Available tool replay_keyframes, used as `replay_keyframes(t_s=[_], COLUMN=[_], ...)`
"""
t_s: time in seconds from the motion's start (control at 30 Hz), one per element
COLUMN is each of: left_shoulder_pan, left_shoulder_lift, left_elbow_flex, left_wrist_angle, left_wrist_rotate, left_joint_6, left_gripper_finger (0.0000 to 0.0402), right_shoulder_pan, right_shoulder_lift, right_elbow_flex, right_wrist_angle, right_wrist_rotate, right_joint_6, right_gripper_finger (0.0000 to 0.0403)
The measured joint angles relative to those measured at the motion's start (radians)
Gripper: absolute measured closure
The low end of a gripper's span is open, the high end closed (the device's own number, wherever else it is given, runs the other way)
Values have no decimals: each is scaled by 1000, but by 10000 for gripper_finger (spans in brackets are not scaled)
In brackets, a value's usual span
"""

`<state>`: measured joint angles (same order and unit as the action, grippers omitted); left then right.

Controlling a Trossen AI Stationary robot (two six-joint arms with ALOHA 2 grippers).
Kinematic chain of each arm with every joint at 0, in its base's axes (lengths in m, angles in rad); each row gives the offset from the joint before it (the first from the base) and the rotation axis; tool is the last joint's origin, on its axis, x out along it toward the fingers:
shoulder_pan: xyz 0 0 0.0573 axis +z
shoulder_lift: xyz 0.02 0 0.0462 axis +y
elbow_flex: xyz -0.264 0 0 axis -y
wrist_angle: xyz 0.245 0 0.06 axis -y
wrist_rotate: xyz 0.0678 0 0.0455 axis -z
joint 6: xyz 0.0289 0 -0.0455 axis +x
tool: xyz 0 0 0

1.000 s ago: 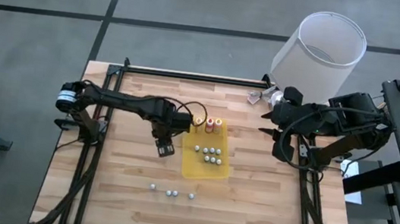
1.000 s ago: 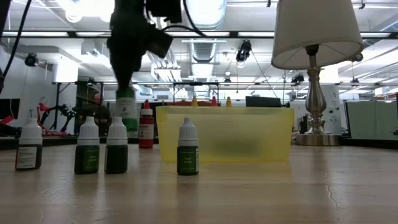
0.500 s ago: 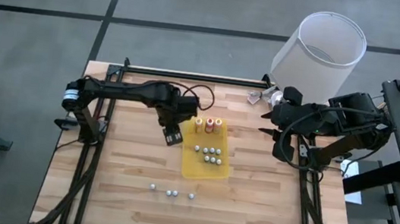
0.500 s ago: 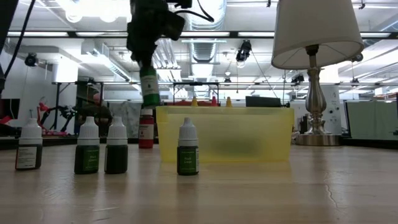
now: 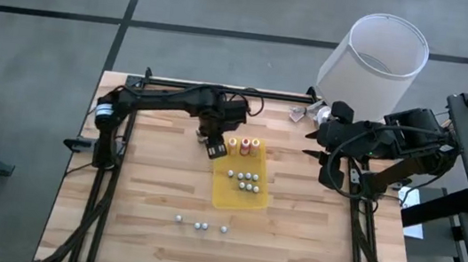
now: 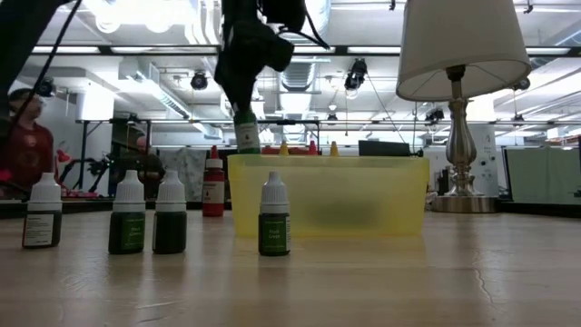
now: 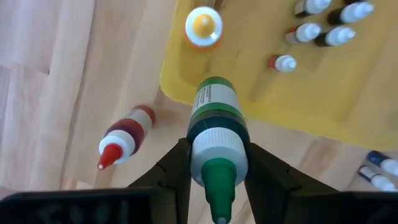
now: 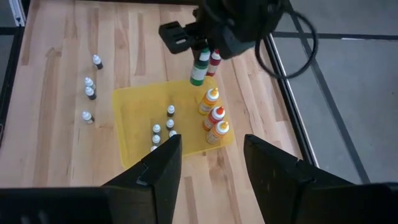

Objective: Pick & Place food coloring
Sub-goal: Put the large green food coloring bottle into the bin

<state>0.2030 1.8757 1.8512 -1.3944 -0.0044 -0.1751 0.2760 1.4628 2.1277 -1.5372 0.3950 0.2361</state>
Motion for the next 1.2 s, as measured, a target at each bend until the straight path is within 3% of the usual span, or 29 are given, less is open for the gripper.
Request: replay_keyframes(t_s=[0.43,1.2], left_shoulder_pan=[19,30], left_shoulder_lift=[133,212], left_elbow_flex=[120,123], left_wrist_angle=[-30,-33], left_wrist_rotate=[-24,-65], left_joint_6=[90,152], left_gripper_finger=[305,305], right_shoulder_pan=[0,0], right_shoulder_lift=[0,0], right_elbow_flex=[-1,-2], right_wrist_angle=[0,0], right_wrist_rotate=[0,0], right_joint_6=[0,0], right_gripper_finger=[236,236])
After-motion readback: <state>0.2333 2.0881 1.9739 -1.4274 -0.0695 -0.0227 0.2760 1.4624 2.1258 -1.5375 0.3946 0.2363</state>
